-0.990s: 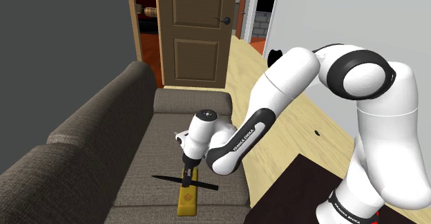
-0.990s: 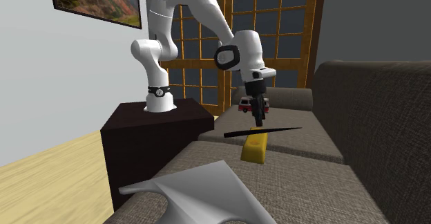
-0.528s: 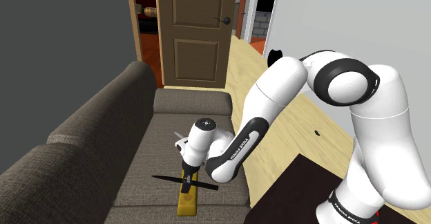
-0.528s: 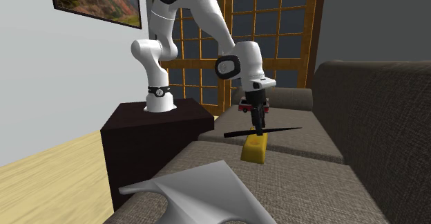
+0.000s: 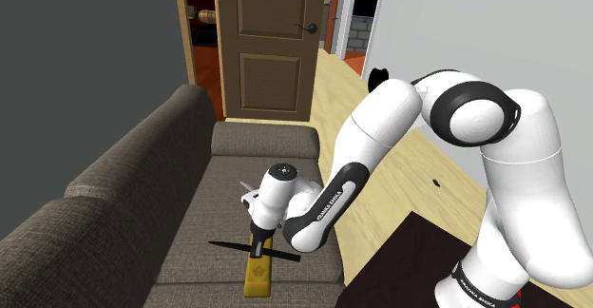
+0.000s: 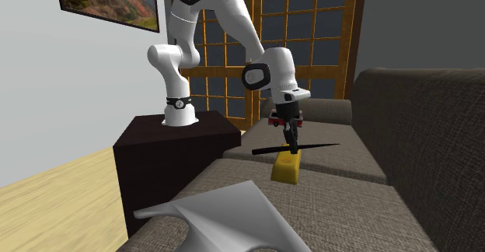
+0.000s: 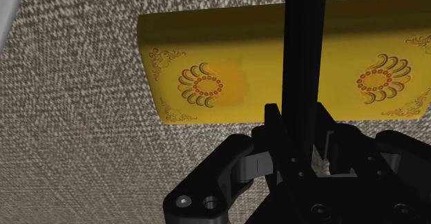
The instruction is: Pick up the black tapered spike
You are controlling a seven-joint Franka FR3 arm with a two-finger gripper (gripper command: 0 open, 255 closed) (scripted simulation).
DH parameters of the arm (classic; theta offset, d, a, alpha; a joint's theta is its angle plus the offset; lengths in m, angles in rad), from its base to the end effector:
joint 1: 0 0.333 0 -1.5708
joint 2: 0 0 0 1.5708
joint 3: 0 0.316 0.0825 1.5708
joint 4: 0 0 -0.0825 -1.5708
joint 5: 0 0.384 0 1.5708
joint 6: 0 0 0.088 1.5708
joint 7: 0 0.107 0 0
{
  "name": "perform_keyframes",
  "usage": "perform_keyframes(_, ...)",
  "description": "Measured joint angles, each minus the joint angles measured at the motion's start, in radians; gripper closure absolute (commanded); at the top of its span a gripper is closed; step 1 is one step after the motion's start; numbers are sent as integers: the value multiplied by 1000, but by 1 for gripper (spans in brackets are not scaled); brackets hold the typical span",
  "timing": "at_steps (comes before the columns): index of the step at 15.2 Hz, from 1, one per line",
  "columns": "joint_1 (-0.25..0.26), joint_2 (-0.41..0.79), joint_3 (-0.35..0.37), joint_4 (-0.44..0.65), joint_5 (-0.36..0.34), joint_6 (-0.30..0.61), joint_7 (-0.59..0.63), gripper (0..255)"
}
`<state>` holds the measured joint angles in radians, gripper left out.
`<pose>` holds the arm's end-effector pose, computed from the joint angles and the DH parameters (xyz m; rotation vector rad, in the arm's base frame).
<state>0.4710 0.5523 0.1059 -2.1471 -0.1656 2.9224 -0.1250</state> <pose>0.4839 0.3276 0.1640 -2.8064 -1.2490 -0.3446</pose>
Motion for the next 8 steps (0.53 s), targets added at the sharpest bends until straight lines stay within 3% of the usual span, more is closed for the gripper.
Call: perform_keyframes(8, -12, -45, 15, -9, 10, -37, -8, 255)
